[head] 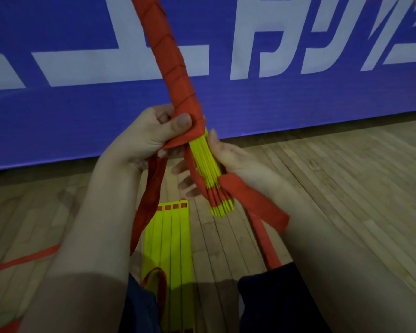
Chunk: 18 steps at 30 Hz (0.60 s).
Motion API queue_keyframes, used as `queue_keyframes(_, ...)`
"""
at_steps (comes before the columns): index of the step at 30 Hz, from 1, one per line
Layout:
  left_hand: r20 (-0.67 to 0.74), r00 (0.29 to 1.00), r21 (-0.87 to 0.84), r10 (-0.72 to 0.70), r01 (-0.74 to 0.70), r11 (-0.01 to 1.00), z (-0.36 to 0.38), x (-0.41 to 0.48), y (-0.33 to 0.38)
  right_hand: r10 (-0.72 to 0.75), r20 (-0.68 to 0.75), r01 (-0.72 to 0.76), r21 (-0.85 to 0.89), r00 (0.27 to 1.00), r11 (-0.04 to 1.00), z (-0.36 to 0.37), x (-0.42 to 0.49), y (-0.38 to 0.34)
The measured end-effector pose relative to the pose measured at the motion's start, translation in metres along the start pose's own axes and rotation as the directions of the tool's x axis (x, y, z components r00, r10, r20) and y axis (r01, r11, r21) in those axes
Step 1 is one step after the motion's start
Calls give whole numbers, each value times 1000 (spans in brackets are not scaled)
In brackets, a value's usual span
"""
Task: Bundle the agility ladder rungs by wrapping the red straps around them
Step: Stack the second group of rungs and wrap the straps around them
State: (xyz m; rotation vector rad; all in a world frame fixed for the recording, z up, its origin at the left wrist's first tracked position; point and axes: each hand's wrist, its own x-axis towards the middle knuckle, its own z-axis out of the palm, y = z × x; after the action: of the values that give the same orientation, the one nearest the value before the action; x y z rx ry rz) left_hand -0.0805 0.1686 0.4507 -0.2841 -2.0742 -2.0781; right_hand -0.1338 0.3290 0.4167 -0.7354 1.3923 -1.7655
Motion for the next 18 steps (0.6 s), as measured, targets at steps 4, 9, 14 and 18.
queue_keyframes(4, -139, 986, 117, -87, 104, 988, -1, 3, -3, -196, -199, 128, -311, 960, 942, -10, -1, -7)
queue_keyframes(9, -268, 955, 196, -129, 186, 963, 7, 10, -13, -286, -274, 47, -642, 918, 765, -7, 5, -1)
queue_keyframes(14, -259, 961, 205, -93, 148, 967, 14, 16, -15, -207, -255, -39, -714, 945, 699, -6, 2, 0)
queue_keyframes(18, -243, 968, 248, -68, 130, 960, 21, 17, -13, -474, -309, 14, -826, 825, 563, -4, 10, 21)
